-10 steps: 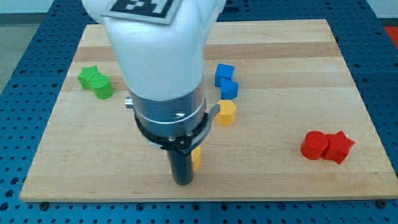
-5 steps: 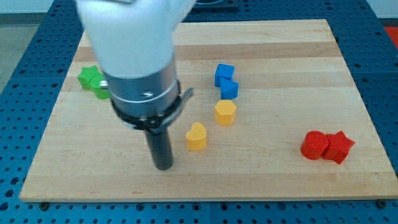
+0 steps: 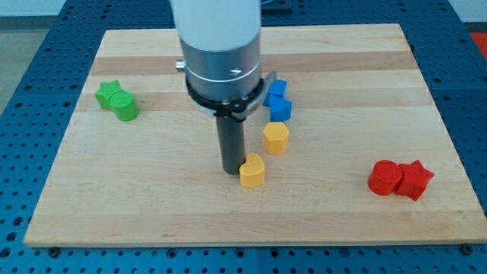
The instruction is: Move the heart bottom of the hexagon
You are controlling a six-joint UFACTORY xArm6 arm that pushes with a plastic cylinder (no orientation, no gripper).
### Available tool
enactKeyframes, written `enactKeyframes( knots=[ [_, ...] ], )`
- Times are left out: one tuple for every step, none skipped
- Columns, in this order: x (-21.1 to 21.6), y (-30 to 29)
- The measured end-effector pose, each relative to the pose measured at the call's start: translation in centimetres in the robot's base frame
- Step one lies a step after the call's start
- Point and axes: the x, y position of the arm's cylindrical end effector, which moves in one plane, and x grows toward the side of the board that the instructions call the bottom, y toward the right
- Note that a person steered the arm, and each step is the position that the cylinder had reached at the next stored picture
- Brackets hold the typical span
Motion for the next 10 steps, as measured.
enactKeyframes(
  knots=[
    [0.0, 0.0],
    [0.0, 0.0],
    [-0.3, -2.2],
    [0.0, -2.9],
    [0.2, -1.3],
    [0.2, -0.3],
    [0.2, 0.3],
    [0.2, 1.5],
    [0.2, 2.9],
    [0.2, 3.2]
  ],
)
